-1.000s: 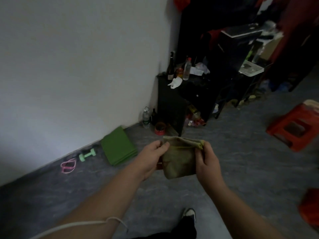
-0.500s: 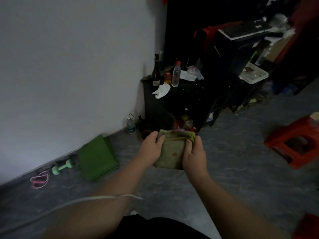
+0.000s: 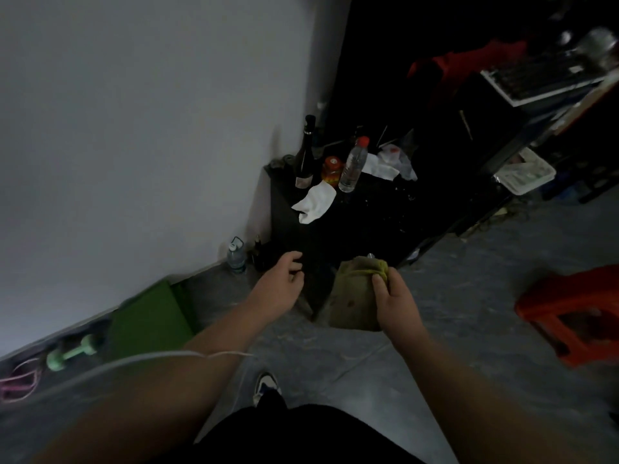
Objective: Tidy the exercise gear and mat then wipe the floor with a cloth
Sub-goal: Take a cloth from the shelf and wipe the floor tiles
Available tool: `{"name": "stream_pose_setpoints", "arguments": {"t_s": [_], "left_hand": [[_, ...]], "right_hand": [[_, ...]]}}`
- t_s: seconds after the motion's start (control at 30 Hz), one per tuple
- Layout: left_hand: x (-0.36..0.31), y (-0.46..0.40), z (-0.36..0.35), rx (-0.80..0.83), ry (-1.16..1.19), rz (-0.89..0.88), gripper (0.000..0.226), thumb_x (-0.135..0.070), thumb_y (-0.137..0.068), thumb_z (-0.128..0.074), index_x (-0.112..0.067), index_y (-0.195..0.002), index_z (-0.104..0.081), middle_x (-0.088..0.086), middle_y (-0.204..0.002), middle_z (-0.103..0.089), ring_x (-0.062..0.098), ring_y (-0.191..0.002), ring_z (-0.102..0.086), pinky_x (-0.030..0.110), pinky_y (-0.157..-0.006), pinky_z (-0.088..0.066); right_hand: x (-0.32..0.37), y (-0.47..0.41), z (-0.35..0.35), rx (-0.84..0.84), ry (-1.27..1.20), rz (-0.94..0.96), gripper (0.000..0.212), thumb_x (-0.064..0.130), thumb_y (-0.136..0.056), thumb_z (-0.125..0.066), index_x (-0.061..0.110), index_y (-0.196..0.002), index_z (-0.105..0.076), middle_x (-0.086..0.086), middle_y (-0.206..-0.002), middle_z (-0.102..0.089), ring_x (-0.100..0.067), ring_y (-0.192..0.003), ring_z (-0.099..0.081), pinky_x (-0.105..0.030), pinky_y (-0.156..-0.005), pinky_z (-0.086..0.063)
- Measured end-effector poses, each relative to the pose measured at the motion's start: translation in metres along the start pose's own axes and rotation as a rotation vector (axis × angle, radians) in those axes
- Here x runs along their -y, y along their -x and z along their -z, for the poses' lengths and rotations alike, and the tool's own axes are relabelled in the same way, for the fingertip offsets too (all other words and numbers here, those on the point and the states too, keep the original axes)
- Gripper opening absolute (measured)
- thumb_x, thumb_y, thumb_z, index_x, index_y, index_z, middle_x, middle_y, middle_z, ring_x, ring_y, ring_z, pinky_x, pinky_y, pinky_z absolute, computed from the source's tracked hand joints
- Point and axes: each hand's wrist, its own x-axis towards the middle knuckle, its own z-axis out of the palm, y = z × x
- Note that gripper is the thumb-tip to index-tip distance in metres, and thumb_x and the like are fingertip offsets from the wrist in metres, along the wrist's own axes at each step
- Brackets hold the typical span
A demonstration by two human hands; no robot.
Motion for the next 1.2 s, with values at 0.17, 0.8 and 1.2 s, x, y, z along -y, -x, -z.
{"name": "stream_pose_setpoints", "arguments": {"t_s": [0.17,0.8,1.2], "left_hand": [[0.01,-0.058,-0.004,0.029,-0.2,-0.035,0.054,-0.028,-0.099,-0.05,-0.021,-0.15,-0.034,0.008,-0.15,-0.043,0.023,-0.135,-0.043,0.035,-0.112,-0.036],[0.032,-0.204,-0.146,-0.199,-0.59,0.307,0.067,-0.042,-0.097,-0.042,-0.024,-0.156,-0.015,0.011,-0.164,-0.013,0.031,-0.151,-0.009,0.048,-0.121,-0.017],[0.036,-0.261,-0.218,-0.169,-0.547,0.377,0.068,-0.044,-0.099,-0.036,-0.027,-0.157,-0.005,0.003,-0.166,0.0,0.026,-0.152,0.007,0.047,-0.123,-0.008]], "right_hand": [[-0.01,-0.066,0.007,0.003,0.029,-0.055,0.013,0.027,-0.104,-0.045,0.03,-0.109,-0.057,-0.003,-0.108,-0.065,-0.022,-0.103,-0.061,-0.044,-0.095,-0.049],[-0.101,-0.327,-0.023,0.739,0.17,-0.099,0.039,0.036,-0.106,-0.036,0.022,-0.142,-0.045,-0.001,-0.129,-0.052,-0.018,-0.118,-0.05,-0.032,-0.106,-0.037],[-0.169,-0.374,-0.014,0.564,0.436,0.126,0.043,0.019,-0.098,-0.051,0.018,-0.14,-0.041,-0.007,-0.13,-0.055,-0.024,-0.112,-0.058,-0.029,-0.083,-0.044]]}}
